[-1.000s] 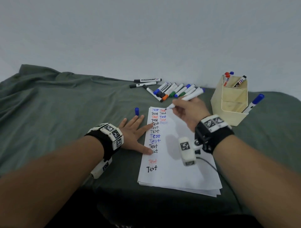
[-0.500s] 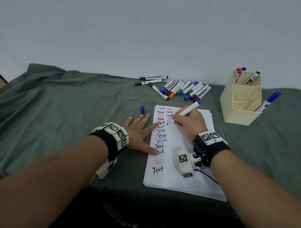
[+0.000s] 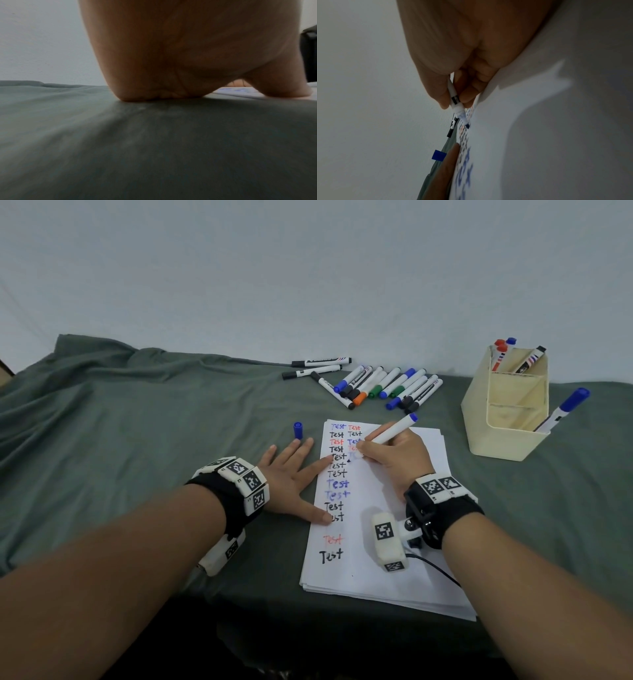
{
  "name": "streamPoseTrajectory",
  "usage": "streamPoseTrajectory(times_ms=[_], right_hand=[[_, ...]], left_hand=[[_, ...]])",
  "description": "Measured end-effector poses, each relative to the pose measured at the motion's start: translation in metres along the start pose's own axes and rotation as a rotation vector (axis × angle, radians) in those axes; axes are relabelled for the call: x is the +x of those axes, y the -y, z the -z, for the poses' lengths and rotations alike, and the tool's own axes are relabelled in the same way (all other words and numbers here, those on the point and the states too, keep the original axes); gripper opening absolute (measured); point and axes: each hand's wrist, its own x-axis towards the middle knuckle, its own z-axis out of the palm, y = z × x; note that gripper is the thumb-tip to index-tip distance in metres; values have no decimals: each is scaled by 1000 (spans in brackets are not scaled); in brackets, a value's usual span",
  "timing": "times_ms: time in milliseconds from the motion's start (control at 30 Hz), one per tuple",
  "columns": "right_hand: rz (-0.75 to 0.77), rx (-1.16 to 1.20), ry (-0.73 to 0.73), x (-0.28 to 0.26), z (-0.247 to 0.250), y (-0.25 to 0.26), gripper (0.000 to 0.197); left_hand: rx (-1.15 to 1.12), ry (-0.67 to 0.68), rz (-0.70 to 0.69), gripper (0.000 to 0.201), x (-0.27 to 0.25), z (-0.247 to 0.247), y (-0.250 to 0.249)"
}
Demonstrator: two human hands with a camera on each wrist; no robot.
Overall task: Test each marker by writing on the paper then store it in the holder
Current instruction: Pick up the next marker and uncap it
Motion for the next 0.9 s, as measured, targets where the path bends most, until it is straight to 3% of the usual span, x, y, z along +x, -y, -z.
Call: streamPoseTrajectory(times_ms=[900], right_hand=[[15,-59,6,0,1,1,13]], left_hand=[[-1,-9,4,121,2,-2,1]])
